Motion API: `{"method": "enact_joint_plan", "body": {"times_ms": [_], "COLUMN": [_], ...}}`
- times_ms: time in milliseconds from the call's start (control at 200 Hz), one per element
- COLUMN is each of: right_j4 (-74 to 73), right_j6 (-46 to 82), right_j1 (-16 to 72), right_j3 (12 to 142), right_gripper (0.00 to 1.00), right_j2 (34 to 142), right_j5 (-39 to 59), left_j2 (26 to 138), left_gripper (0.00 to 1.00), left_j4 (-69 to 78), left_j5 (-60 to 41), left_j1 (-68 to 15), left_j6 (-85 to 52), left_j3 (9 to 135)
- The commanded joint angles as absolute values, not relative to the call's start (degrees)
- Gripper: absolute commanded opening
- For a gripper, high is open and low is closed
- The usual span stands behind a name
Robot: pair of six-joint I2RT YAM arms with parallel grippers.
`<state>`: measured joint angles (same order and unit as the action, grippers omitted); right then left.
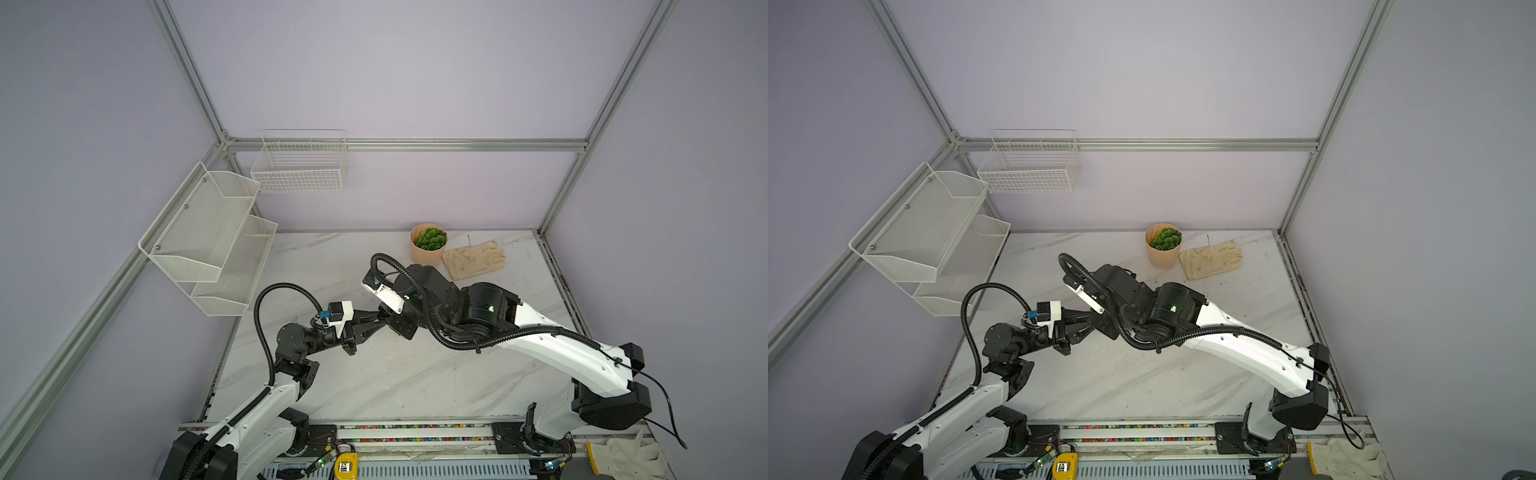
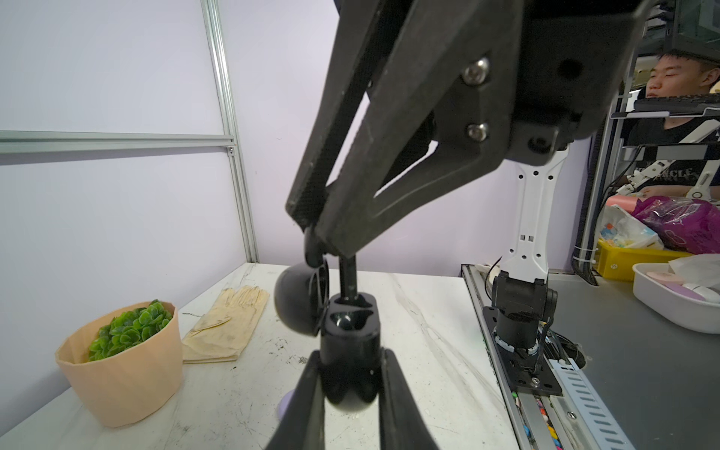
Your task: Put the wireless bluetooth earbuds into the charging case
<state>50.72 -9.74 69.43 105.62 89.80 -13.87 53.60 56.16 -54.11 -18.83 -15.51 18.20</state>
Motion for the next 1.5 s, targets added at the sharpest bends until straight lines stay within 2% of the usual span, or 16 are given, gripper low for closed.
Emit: {"method": "enact_joint_plan", "body": {"times_ms": [0,435,625,750,1005,1145,1315,1490], "right_j4": [50.7,50.3,49.1,49.4,49.7,50.4,53.7,57.0], "right_j6": [-10.1,-9.9,-9.9,-9.9,-9.9,-9.9,-10.2,-8.9], "right_j1": [69.4,69.4,69.4,69.4,69.5,69.5,69.4,69.4], "right_j3": [104.6,103.1,102.7,103.4,104.1,105.7,112.9,121.7], "right_gripper": [0.07,0.07,0.09,0.14,0.17,0.25,0.47,0.56], "right_j2": [88.7,88.8,89.2,90.0,91.4,91.7,94.1,95.6], "right_j5": [-12.9,-13.1,-13.4,-13.1,-12.8,-13.2,-13.8,-11.9], "left_j2": [53.1,52.6,53.0,52.8,52.2,52.2,52.6,52.3], "left_gripper": [0.0,0.0,0.0,0.0,0.0,0.0,0.0,0.0], "left_j4": [59.3,60.1,60.7,60.9,61.7,61.9,62.9,62.8], "left_j5": [-53.1,-52.6,-52.4,-52.0,-50.7,-50.5,-50.1,-49.3], "left_j1": [-19.1,-19.1,-19.0,-19.1,-19.1,-19.0,-19.1,-19.1], "left_j6": [-16.4,-17.5,-18.3,-18.5,-19.3,-19.4,-19.9,-19.9], "left_j3": [21.8,21.9,22.2,22.0,21.5,21.4,21.1,20.5]}}
